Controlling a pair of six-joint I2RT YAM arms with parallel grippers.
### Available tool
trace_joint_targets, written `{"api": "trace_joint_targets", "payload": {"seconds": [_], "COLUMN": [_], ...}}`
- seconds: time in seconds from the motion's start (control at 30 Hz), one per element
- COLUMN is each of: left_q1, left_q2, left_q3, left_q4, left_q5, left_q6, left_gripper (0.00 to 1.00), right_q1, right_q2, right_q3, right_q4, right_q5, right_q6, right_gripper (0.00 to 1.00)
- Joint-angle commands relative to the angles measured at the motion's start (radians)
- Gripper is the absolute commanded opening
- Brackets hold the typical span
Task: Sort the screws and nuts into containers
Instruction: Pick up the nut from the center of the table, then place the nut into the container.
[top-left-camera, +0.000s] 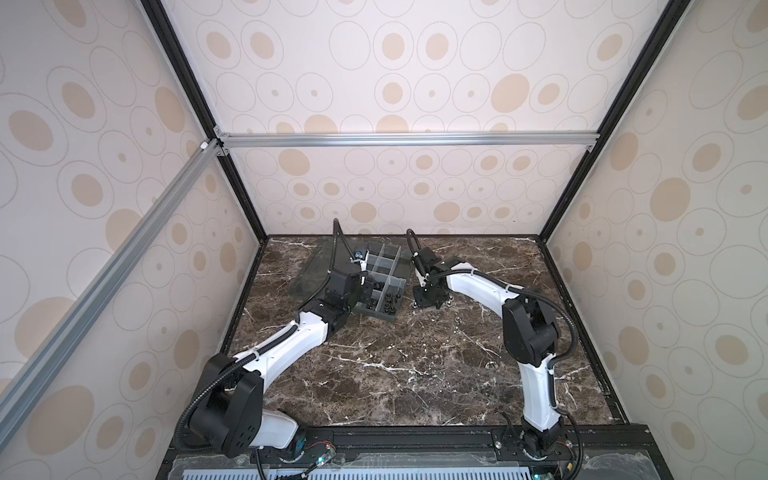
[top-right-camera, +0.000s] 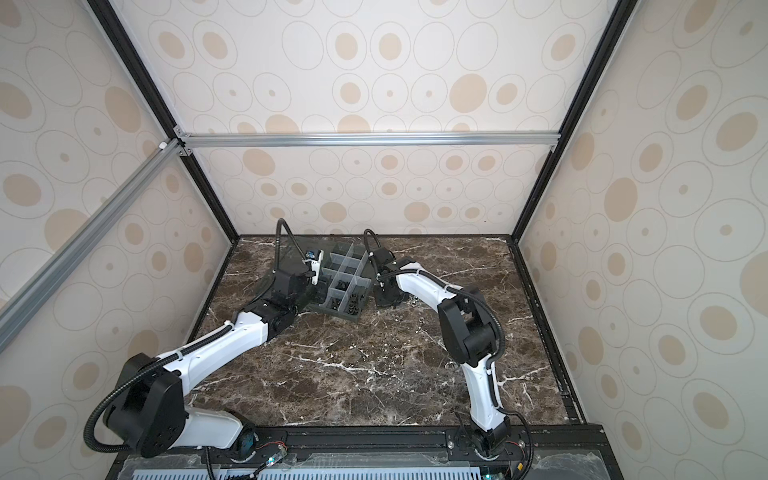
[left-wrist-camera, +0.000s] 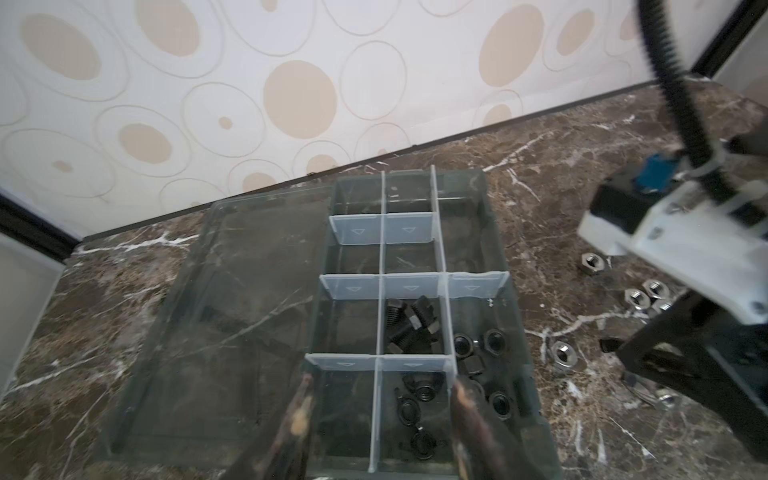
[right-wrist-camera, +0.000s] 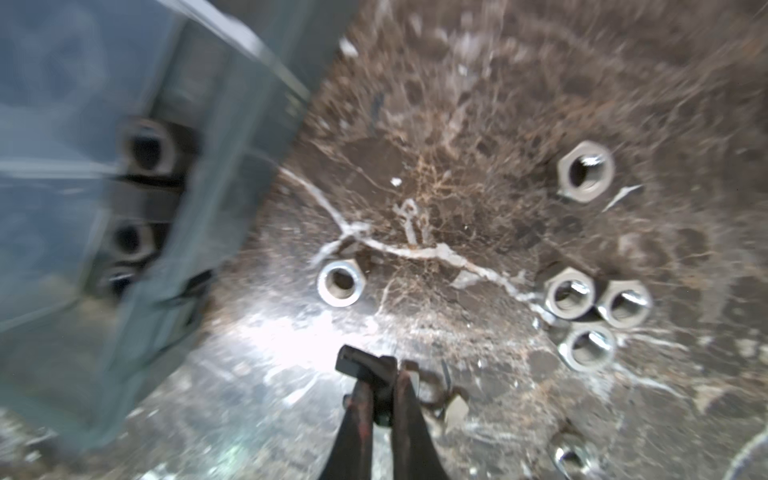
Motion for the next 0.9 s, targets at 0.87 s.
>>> {"api": "trace_joint_targets", "payload": {"seconds": [0.87], "left_q1": [0.086], "left_q2": [-0.282], "left_q3": [-0.136], "left_q4": [-0.016], "left_q5": [0.04], "left_q6": [-0.066], "left_gripper": [0.54], "right_q1": [0.185], "right_q2": [0.302], "right_q3": [0.539], "right_q4": [-0.066], "right_q5": [-0.165], "right_q6": [-0.099], "right_gripper": [0.35]}}
